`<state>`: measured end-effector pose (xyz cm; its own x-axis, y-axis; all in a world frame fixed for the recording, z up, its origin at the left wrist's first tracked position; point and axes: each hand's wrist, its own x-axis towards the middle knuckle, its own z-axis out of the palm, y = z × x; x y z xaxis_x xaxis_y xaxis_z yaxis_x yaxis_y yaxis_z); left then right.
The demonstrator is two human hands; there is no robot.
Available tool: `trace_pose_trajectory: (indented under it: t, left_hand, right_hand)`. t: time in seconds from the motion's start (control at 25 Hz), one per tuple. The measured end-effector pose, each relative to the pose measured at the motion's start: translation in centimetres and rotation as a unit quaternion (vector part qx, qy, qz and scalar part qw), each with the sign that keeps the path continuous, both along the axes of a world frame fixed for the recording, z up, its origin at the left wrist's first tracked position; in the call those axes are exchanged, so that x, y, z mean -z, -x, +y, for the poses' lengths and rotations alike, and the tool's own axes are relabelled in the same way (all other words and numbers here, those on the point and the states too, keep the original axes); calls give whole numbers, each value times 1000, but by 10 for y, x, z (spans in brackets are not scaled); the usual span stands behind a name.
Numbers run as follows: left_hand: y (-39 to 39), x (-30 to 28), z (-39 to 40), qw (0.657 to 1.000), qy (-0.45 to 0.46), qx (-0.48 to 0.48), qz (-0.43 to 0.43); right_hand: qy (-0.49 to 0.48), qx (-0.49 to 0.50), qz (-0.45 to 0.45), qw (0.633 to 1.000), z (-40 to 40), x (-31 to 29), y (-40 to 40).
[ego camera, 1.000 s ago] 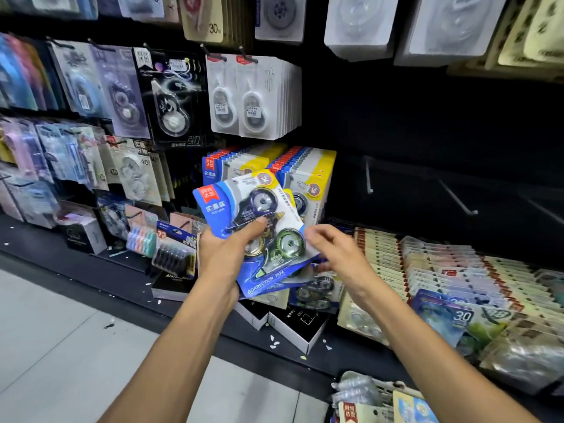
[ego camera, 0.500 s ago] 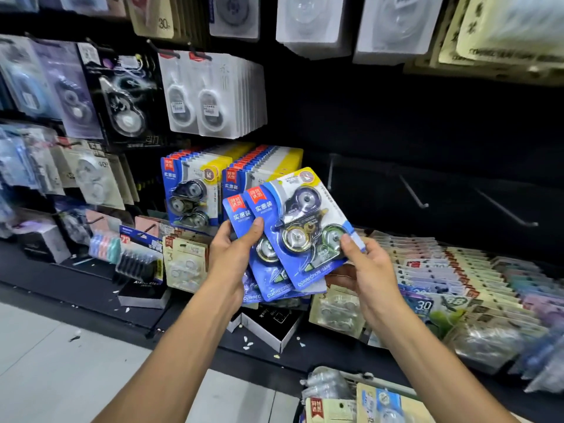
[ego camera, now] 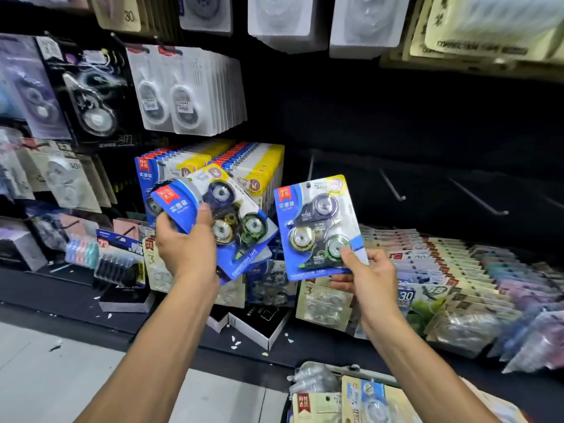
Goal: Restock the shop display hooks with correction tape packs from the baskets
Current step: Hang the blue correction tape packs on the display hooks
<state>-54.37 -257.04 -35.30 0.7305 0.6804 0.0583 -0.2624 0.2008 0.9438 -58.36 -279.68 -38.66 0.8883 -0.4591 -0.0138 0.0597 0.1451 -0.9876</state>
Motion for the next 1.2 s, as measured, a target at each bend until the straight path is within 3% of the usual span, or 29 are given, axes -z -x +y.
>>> trace_pose_trajectory:
  t: [0.12,0.28,0.48,0.56,0.64,0.76,0.84,0.92,1.04,1.2]
  left_hand:
    - [8,-9,5,1000,7,3,-29]
    - [16,-10,3,999,14,32,-34]
    - [21,-2,-6,994,2,104,-18]
    - [21,-1,-8,993,0,117,-11]
    - [19,0,-8,992,9,126,-8]
    - [16,2,-12,990,19,139,-2]
    - [15,2,-16,989,21,148,2]
    - [13,1,-20,986,24,162,9]
    - [13,1,-26,980,49,194,8]
    - [12,-1,-27,975,78,206,5]
  right_hand:
    - [5,16,6,1000,12,1,-4]
    - [48,0,102,994,20,2,-36]
    - [-52,-98,175,978,10,8,-84]
    - [-30,-108,200,973,5,13,-91]
    - [23,-58,221,973,5,12,-88]
    - [97,29,150,984,6,7,-69]
    - [69,-49,39,996,10,2,-52]
    - [89,-167,-21,982,17,-8,-36]
    - [155,-231,-37,960,20,-17,-32]
    - [131,-217,-26,967,11,-20,-28]
